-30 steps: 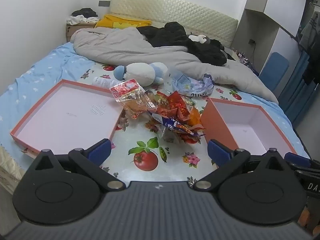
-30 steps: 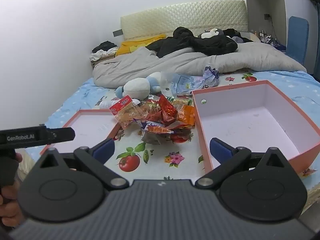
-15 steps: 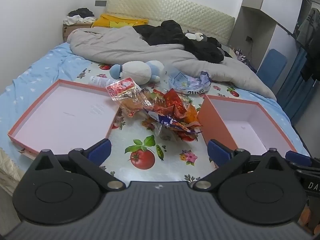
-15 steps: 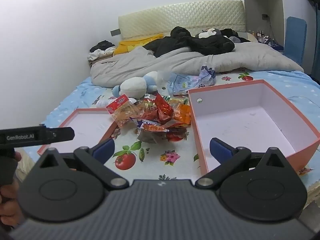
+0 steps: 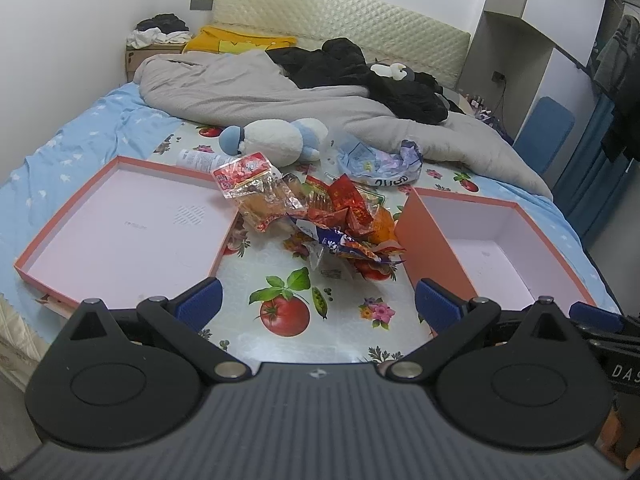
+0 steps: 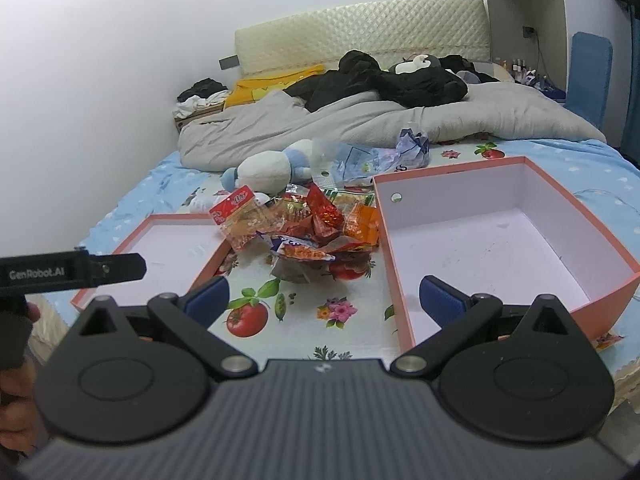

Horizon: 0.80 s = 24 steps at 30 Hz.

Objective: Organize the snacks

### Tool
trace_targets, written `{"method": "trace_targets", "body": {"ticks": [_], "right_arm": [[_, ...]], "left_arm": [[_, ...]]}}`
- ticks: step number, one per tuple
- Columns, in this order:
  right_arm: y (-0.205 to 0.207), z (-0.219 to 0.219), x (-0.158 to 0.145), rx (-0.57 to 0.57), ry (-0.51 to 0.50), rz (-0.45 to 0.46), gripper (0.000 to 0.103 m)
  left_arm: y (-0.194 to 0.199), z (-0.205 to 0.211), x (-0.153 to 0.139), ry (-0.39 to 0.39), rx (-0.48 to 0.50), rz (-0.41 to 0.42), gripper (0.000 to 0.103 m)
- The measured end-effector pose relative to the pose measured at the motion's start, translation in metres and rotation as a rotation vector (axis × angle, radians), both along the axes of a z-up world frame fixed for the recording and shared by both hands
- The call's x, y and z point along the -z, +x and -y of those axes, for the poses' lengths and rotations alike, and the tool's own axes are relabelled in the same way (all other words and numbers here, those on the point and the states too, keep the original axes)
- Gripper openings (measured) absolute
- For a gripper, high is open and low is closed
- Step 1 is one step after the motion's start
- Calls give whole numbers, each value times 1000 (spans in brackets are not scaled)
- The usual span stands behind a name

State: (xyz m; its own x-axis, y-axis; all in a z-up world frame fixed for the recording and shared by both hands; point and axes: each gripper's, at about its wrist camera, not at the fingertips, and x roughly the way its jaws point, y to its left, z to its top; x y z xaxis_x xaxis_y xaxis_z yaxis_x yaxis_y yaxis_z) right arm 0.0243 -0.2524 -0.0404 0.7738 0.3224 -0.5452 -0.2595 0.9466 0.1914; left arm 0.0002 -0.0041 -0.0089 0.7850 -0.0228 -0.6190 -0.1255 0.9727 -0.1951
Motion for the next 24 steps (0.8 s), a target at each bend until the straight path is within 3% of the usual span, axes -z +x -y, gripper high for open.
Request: {"method": "trace_targets", "body": {"ticks": [24], "right_arm": [[0, -6, 1, -8, -22, 4, 103]], "left_arm": [[1, -2, 3, 0, 1, -7, 103]]}}
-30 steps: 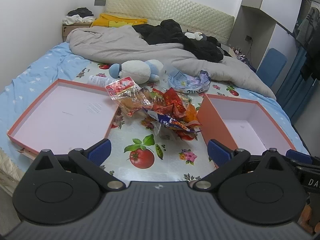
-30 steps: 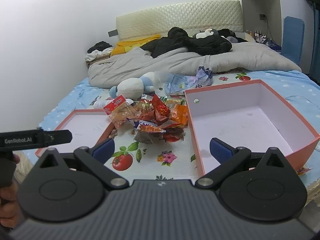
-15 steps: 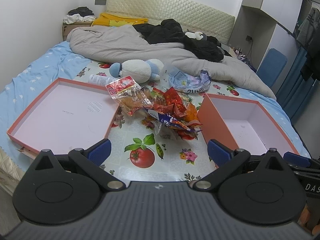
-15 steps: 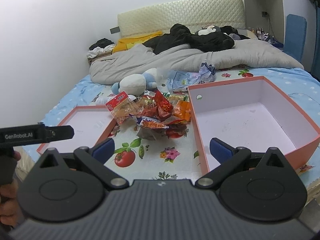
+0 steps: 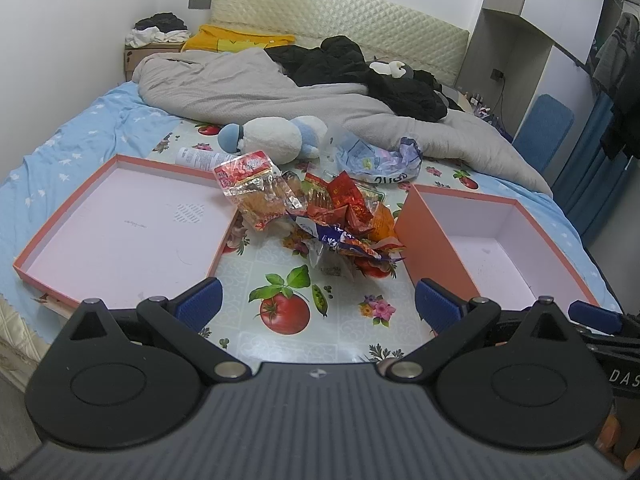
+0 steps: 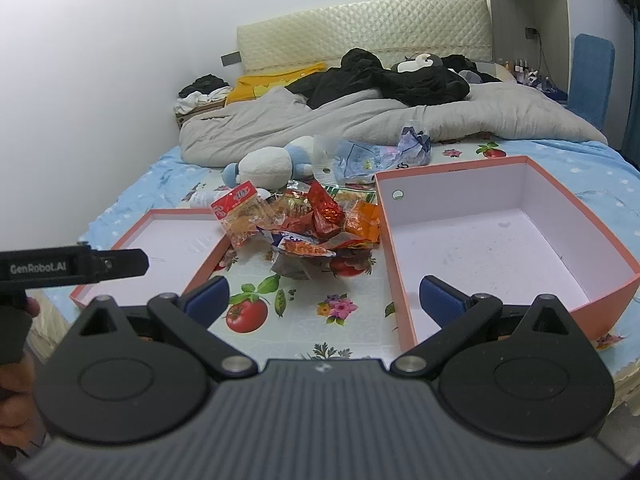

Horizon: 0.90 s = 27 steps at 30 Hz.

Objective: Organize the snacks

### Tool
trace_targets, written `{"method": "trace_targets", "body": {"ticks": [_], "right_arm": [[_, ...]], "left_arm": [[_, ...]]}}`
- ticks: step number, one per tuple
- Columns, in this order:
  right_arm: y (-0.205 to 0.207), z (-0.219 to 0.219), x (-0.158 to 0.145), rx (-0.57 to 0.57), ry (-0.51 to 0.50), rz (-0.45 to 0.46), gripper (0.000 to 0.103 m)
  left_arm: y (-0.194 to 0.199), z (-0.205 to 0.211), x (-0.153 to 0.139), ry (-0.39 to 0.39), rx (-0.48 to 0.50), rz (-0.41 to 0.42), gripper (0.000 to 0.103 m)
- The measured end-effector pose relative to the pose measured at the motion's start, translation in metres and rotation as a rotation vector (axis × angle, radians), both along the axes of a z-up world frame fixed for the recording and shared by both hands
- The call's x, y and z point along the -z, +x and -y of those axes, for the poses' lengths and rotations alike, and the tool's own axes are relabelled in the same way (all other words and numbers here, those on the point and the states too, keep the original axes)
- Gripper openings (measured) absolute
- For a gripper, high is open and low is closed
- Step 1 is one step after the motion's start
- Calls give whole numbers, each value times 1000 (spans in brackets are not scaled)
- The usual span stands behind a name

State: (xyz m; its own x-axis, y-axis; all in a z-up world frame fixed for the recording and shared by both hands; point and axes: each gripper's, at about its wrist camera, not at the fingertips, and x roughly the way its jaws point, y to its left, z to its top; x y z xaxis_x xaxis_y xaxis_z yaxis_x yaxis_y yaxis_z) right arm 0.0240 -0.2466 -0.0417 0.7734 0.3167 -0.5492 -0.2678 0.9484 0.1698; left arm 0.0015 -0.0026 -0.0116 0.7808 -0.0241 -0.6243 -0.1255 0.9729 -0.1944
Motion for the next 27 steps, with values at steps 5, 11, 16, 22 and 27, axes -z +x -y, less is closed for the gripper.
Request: {"method": "trace_targets", "body": {"ticks": [5, 11, 16, 22, 27], "right_arm": [[0, -1, 0, 0, -2, -2, 103], [0, -1, 1, 6, 5, -3, 103], [2, 0, 2, 5, 13, -17, 103], [2, 1, 3, -1, 11, -15, 103], [-1, -1, 3, -12, 7, -2, 103]], "left_arm": [[1, 0, 2, 2, 4, -1, 103], [1, 0, 2, 3, 4, -3, 103], [1, 1, 3, 3, 6, -4, 103], [2, 2, 5, 4, 8, -7, 103], [4, 3, 9, 9, 12, -12, 103]]}}
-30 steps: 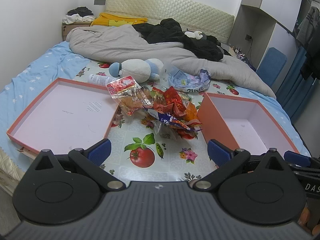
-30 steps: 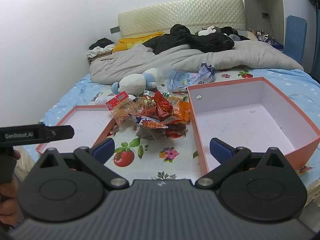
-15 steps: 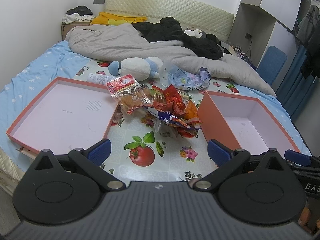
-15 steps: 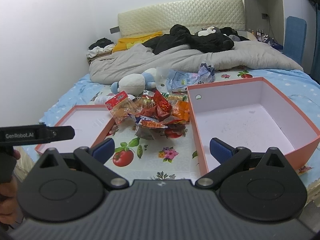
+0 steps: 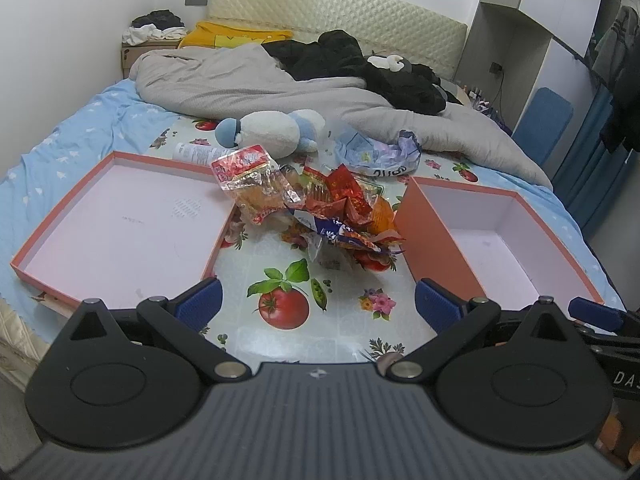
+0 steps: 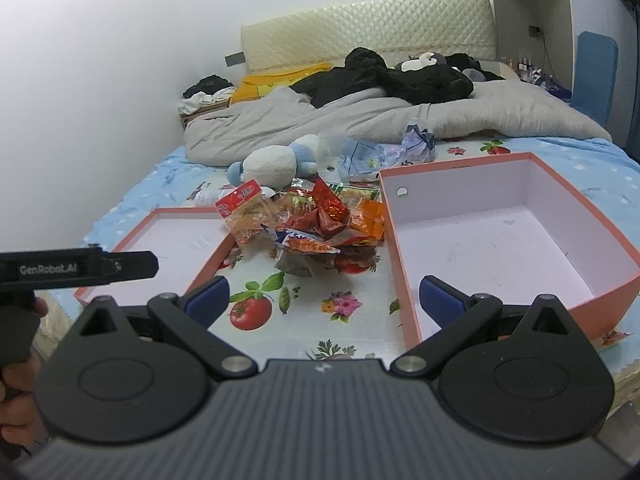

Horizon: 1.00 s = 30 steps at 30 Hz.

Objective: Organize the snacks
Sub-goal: 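Grasp the blue-white snack bag with the left gripper while the right gripper grasps the clear brown-labelled packet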

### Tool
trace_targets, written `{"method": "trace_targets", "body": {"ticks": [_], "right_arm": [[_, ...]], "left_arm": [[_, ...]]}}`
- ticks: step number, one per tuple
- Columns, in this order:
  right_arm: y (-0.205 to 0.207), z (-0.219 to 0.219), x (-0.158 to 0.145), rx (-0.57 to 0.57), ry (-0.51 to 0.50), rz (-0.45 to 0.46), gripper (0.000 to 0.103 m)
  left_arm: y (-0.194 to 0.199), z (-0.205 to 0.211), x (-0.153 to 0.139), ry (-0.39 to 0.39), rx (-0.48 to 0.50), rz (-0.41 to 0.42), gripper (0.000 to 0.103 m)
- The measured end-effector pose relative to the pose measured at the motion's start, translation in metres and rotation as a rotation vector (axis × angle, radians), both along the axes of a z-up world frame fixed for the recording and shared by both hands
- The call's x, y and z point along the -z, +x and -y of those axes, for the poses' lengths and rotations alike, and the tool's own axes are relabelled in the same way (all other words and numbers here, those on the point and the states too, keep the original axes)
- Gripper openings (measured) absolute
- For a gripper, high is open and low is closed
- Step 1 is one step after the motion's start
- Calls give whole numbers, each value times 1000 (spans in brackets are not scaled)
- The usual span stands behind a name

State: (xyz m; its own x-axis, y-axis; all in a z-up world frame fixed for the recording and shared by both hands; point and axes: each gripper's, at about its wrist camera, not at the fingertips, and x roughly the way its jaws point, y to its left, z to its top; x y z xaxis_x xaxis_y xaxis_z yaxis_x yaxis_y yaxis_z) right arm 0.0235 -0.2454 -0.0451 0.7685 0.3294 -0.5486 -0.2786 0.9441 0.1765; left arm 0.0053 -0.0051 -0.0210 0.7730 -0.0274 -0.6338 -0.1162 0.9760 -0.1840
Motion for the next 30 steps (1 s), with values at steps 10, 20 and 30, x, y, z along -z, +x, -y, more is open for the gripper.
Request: {"method": "trace_targets", "body": {"ticks": [10, 20, 30], "right_arm": [[-1, -2, 9, 13, 21, -4, 103], [0, -12, 30, -22, -7, 30, 92], [13, -39, 60, -53, -47, 71, 78]], "left_arm": [[7, -4, 16, -3, 4, -24, 103], [24, -10, 39, 0, 20, -41, 103], [66, -21, 66, -48, 101, -56, 102]]}}
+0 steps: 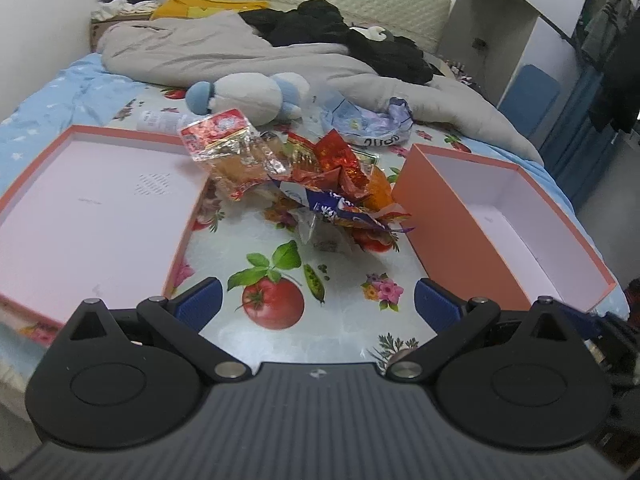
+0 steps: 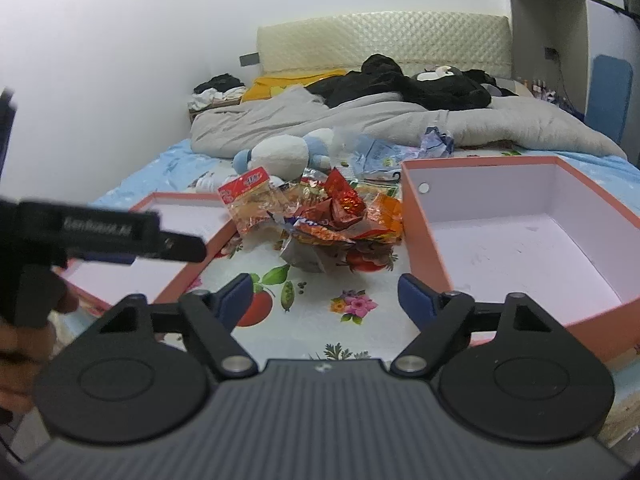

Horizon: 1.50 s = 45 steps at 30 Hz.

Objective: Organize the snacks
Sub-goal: 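Grasp the blue-white snack bag with the left gripper while the right gripper grasps the clear brown-labelled packet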

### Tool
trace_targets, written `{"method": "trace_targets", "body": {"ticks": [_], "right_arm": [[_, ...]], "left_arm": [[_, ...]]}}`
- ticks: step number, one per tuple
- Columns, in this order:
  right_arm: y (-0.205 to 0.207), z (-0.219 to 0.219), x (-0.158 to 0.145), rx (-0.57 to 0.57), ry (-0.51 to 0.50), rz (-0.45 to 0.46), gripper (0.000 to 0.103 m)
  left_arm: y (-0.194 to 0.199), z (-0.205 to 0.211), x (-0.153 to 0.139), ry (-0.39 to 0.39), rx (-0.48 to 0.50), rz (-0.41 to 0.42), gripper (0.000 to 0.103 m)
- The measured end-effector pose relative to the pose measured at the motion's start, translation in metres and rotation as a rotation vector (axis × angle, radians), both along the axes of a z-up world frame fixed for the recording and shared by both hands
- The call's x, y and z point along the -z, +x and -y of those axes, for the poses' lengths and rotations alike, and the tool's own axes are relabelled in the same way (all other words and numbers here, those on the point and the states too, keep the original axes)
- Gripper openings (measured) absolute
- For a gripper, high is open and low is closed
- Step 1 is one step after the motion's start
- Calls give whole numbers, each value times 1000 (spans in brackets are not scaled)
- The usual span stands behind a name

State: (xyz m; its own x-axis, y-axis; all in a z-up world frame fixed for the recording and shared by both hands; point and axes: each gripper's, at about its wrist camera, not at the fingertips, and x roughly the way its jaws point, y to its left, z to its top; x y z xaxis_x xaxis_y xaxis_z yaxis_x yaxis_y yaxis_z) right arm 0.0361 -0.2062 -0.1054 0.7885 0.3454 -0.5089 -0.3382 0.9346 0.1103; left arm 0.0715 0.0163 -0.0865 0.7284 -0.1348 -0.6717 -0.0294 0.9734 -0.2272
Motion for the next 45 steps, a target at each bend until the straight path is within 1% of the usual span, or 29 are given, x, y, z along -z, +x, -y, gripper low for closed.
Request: {"method": "trace_targets", "body": {"ticks": [3, 5, 10, 13, 15, 18, 20, 22, 25, 27, 28, 30, 32, 34, 35, 37, 39, 41, 45], "right_arm": [[4, -9, 11, -24, 0, 4, 74], [7, -14, 18, -34, 7, 26, 74], [24, -28, 38, -66, -16, 30, 74], [37, -37, 49, -65, -40, 36, 74], [46, -45, 59, -52, -64, 63, 74], [67, -54, 75, -49, -63, 47, 74], [78, -61, 84, -52, -70, 58, 74], [89, -67, 93, -51, -79, 75, 74], [105, -74, 104, -61, -50, 74, 74], [114, -80, 110, -60, -48, 71, 74], [118, -83, 112, -63, -55, 54, 74], [126, -89, 114, -66, -98, -15, 73], [128, -87, 113, -62, -89, -44, 73], [127, -84, 108, -44, -81, -69, 83], [127, -82, 105, -36, -63, -80, 83], [126, -79, 95, -45, -14, -90, 84], [128, -82, 90, -49, 10, -81, 85], [131, -87, 88, -31, 2, -61, 87], [148, -97, 99, 27, -38, -60, 87]], "left_arm": [[13, -4, 8, -20, 18, 1, 102], [24, -8, 13, -36, 22, -8, 102], [50, -21, 23, -101, 28, -35, 93], [67, -25, 27, -137, 40, -44, 92], [77, -27, 30, -167, 53, -48, 90], [93, -29, 36, -235, 63, -63, 85], [105, -29, 39, -276, 67, -77, 83], [119, -30, 42, -318, 63, -95, 76], [138, -31, 47, -387, 55, -123, 72], [150, -30, 49, -413, 46, -143, 69], [157, -28, 49, -418, 43, -154, 68], [168, -25, 50, -417, 48, -171, 65], [178, -23, 50, -409, 45, -187, 62], [186, -22, 50, -396, 43, -204, 61], [188, -23, 51, -389, 41, -210, 61], [194, -23, 53, -382, 41, -233, 61], [201, -25, 57, -393, 34, -258, 60], [207, -27, 61, -395, 31, -289, 58], [219, -34, 60, -372, 20, -325, 57]]}}
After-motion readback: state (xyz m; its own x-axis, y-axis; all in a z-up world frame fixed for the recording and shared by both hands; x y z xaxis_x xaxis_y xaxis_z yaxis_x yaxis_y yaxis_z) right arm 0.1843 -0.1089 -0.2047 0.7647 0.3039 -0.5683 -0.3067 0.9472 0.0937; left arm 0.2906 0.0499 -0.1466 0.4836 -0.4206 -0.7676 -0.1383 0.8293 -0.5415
